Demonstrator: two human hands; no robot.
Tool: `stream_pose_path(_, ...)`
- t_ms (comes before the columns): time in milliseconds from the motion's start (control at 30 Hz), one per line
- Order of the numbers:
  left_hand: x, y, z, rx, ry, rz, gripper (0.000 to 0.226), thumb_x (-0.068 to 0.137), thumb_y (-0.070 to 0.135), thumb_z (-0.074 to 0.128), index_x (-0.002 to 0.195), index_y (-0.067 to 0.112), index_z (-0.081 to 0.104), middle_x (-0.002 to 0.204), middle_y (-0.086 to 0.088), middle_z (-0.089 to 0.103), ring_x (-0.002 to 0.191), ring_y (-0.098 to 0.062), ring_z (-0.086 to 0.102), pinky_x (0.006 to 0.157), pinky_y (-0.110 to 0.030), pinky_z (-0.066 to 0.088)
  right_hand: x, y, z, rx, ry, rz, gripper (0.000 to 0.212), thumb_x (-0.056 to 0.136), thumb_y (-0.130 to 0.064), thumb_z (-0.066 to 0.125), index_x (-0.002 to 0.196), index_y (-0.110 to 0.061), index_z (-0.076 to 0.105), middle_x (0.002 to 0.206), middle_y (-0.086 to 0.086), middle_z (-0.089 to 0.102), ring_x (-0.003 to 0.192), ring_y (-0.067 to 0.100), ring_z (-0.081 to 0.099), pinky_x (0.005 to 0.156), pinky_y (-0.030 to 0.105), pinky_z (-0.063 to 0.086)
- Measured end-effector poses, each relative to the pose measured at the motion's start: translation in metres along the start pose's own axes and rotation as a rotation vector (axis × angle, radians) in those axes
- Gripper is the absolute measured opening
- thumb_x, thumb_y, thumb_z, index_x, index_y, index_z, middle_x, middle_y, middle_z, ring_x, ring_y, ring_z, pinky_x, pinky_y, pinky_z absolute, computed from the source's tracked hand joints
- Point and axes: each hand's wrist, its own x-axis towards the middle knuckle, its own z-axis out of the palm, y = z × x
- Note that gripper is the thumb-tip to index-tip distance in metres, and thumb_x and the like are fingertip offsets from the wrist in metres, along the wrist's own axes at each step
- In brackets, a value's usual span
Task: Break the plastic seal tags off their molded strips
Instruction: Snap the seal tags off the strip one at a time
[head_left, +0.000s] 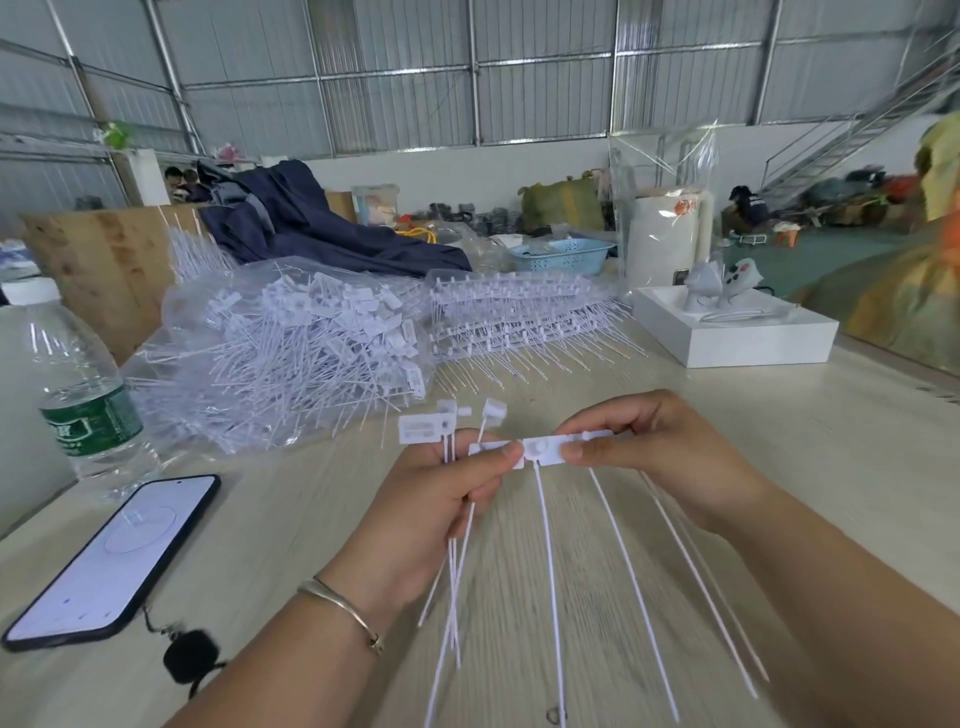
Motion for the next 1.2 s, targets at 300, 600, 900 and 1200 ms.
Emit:
stream_pose_path(300, -0.004, 0.001, -0.001, 0.448, -0.035, 0.048, 0.018, 0.059, 0.021, 0.069, 0.059, 0.005, 0.06, 0.054, 0.004, 0.044, 0.052, -0.01, 0.039, 0.053, -0.022, 0.03, -0.003, -0.011, -0.001, -0.24, -0.153, 0.106, 0.019, 0.068, 0.008, 0.077, 0.073, -0.01, 0.078, 0.057, 0.001, 0.064, 0.056, 0.004, 0.055, 0.06, 0.013, 0.041)
stream_pose_path(600, -0.002, -0.003, -0.008, 0.673, -0.002, -0.1, 0.021, 0.052, 0.022, 0.062, 0.063, 0.006, 0.056, 0.052, 0.009, 0.041, 0.046, -0.007, 0.035, 0.043, -0.017, 0.027, -0.005, -0.013, -0.01, -0.611, -0.188, 0.114, 0.009, 0.066, -0.02, 0.086, 0.069, -0.024, 0.078, 0.058, -0.006, 0.062, 0.055, -0.002, 0.05, 0.056, 0.013, 0.033)
stream_pose_path(900, 0.005, -0.005, -0.005, -0.243, -0.012, -0.223, 0.039, 0.067, 0.007, 0.074, 0.053, 0.024, 0.042, 0.053, 0.009, 0.024, 0.04, -0.003, 0.019, 0.035, -0.015, 0.015, 0.001, 0.003, -0.001, -0.193, -0.087, 0.089, 0.018, 0.084, 0.015, 0.049, 0.095, 0.005, 0.06, 0.065, 0.006, 0.053, 0.06, 0.011, 0.046, 0.058, 0.015, 0.037)
stream_pose_path(1200, 0.007, -0.011, -0.009, -0.079, 0.107, -0.248, 0.035, 0.085, 0.054, 0.057, 0.073, 0.022, 0.049, 0.055, 0.006, 0.028, 0.042, -0.007, 0.019, 0.034, -0.016, 0.019, 0.0, 0.015, 0.001, -0.159, -0.132, 0.041, 0.024, 0.084, 0.01, 0.063, 0.099, -0.006, 0.072, 0.088, 0.021, 0.07, 0.078, 0.019, 0.065, 0.077, 0.025, 0.05)
